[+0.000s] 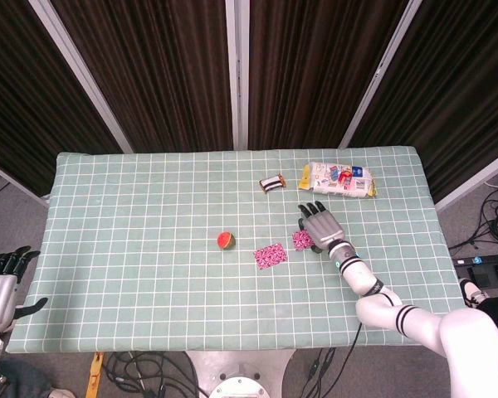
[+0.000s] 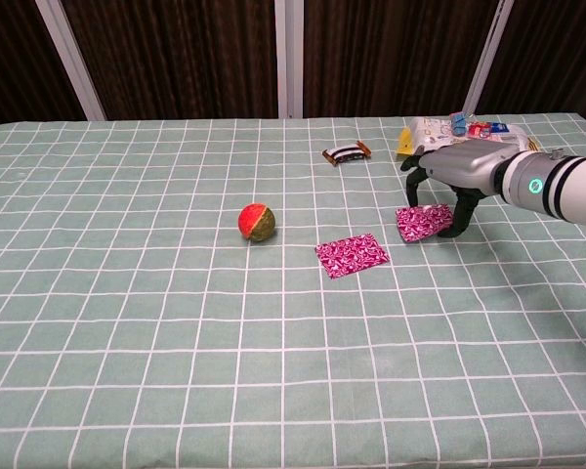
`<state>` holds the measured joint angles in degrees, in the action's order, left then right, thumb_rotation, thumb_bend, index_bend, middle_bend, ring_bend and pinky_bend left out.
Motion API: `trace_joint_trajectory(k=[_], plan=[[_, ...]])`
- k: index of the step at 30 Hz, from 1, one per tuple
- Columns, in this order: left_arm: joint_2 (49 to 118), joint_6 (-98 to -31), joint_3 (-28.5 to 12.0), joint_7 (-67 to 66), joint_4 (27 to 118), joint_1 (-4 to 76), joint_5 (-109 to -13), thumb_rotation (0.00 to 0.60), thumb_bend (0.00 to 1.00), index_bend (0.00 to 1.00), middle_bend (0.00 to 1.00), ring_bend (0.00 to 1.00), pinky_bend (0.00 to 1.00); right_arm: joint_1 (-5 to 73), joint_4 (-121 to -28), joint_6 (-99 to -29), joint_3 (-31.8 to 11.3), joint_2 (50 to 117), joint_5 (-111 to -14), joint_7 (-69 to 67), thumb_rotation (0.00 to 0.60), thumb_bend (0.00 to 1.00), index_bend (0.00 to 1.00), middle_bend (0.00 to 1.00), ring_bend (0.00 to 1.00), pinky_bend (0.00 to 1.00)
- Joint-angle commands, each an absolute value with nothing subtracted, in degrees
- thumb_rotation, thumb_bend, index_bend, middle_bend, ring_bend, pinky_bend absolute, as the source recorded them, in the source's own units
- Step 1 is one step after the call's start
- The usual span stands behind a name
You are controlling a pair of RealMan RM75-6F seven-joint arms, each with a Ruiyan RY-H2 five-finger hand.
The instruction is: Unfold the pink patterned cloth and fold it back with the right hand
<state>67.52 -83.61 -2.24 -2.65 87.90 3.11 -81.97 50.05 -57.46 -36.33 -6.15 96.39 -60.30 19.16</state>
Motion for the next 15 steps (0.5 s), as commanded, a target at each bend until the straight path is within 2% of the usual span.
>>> trace_joint_trajectory(k=[1,8,15], plan=[[67.5,-83.5,-2.3,-2.8,88.1,3.2,-81.9,0.6,0.04,0.25,0.25,0.19,0.16,49.5,-59.6,-36.9,-6.4,94.6,-60.9,18.3,0.6,0.14,0.38,0.04,0.0,0.0],[67.5,-83.4,-2.3,-3.0,88.2,3.3,-81.8,0.6,0.04,0.25,0.25,0.19,0.16,50.4,-66.6,-36.8,-6.9,92.8,-62.5,17.4,0.6,0.14,0.37,0.04,0.0,0.0],[67.5,-83.4,-2.3,-2.2,87.7,3.1,-81.6,0.6,0.04,0.25,0.25,0.19,0.16,52.7,-67.8,-35.7,-7.3,95.9,-61.0,19.4,0.597,0.14,0.35,0.04,0.0,0.0]])
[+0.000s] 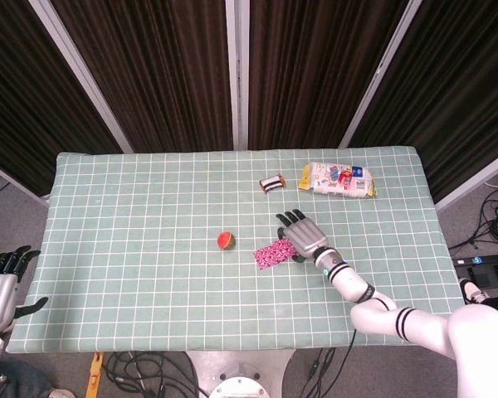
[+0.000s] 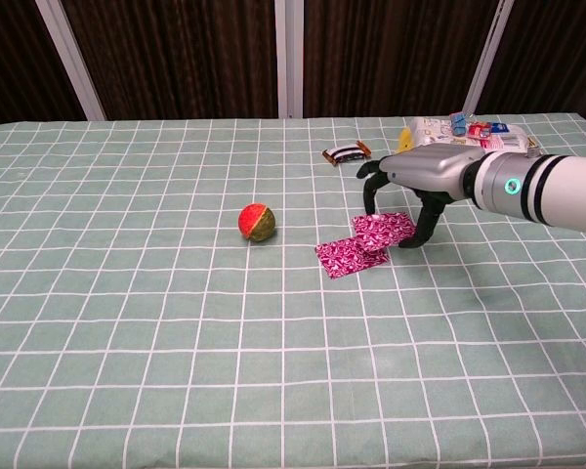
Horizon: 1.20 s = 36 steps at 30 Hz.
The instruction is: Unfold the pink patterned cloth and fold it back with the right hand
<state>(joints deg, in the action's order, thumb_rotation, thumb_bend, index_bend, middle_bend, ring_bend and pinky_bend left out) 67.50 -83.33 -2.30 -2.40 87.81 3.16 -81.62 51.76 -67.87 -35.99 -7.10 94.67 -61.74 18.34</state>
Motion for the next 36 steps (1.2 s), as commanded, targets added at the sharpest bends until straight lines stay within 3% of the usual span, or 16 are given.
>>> trace_joint_trajectory(k=[1,10,36], plan=[[67.6,-83.5,-2.3,-2.0,87.6,3.0,-81.6,0.6,0.04,0.25,0.25,0.19,0.16,53.0,-67.6,-35.5,-7.3,96.4,-60.6,19.8,0.595,0.14,0.35,0.04,0.0,0.0],[67.9,-83.3,-2.3,-1.0,86.6,2.9,-81.3,0.6,0.04,0.25,0.25,0.19,0.16,55.3,-65.1,-35.4,-6.9,99.9,-57.4,24.0,0.597,0.14,0.33,0.03,0.0,0.0],[67.9,-82.8,-2.1,-0.1,86.2,2.9,-81.4,0.6,0.04,0.25,0.25,0.19,0.16,56.0,-64.4,-35.6,-5.0,100.7,-56.0,25.7,0.553,0.14,0.29,0.03,0.0,0.0]])
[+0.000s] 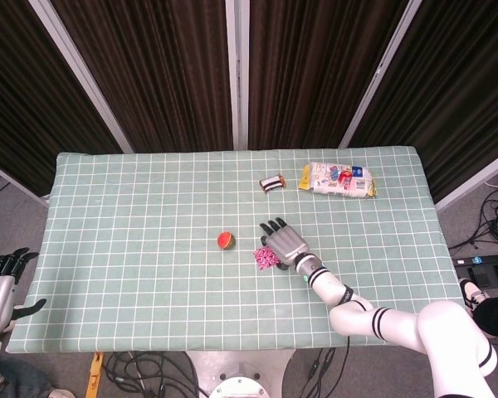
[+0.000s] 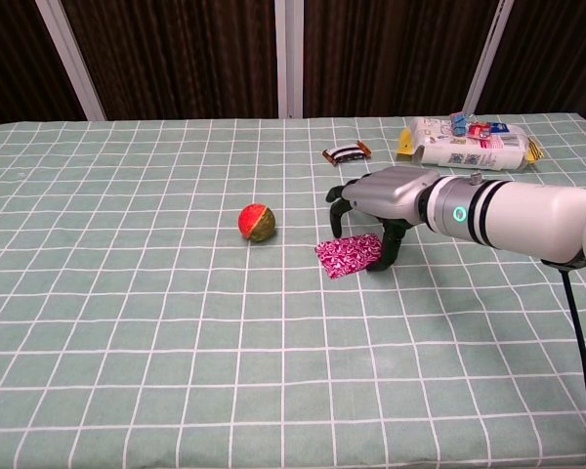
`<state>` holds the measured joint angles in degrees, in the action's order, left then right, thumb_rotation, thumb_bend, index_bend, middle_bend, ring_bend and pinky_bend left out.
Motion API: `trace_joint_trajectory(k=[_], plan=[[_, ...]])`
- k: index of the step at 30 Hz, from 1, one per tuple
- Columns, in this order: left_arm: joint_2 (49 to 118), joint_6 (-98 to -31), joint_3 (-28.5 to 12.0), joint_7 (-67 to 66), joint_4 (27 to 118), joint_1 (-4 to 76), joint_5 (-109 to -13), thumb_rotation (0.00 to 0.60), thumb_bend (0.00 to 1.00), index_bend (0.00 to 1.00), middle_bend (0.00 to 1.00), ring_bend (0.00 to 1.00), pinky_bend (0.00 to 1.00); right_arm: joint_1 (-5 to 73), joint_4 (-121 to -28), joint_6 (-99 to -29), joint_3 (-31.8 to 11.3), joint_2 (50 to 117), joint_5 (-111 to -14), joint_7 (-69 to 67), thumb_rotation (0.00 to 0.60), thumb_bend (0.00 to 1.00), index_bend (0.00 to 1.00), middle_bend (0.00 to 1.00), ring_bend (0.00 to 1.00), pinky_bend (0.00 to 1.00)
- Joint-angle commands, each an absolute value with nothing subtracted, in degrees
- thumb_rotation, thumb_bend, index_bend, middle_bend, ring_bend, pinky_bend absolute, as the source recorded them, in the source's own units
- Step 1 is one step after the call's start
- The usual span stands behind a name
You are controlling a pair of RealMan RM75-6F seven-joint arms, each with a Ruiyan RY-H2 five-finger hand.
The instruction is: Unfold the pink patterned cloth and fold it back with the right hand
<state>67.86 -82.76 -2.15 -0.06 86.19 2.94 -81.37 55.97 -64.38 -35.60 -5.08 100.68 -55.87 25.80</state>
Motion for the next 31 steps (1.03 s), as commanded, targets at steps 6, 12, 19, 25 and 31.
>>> trace_joint_trajectory(k=[6,12,19,25,31], plan=[[67.8,-82.8,-2.1,0.1,86.3,2.9,-81.3,0.6,0.04,0.25,0.25,0.19,0.16,55.4,-66.3,-37.3,-5.6,99.1,-57.3,24.3,0.536,0.14,0.26,0.03,0.0,0.0],[67.9,-82.8,-2.4,0.7,85.8,2.9,-81.1,0.6,0.04,0.25,0.25,0.19,0.16,49.5,-74.7,-47.3,-6.4,90.0,-60.6,20.3,0.562,0.14,0.25,0.03,0.0,0.0],[68.2,-83.1,-2.9,0.1,85.6,3.3,-81.3,0.6,0.04,0.25,0.25,0.19,0.16,37.7,-85.9,-64.9,-4.3,77.4,-67.4,15.2,0.6,0.14,0.21,0.02,0.0,0.0],[68.2,-83.2,-3.3,-0.9,86.1,3.5,-81.0,0.6,0.04,0.25,0.25,0.19,0.16,26.8,-89.9,-78.4,-0.8,70.8,-74.4,7.8,0.6,0.14,0.19,0.01,0.0,0.0],[68.1,-83.6,-3.7,-2.1,87.0,3.6,-80.7,0.6,0.04,0.25,0.25,0.19,0.16,18.3,-90.6,-87.3,2.2,68.3,-79.5,0.7,0.599,0.14,0.18,0.0,0.0,0.0]])
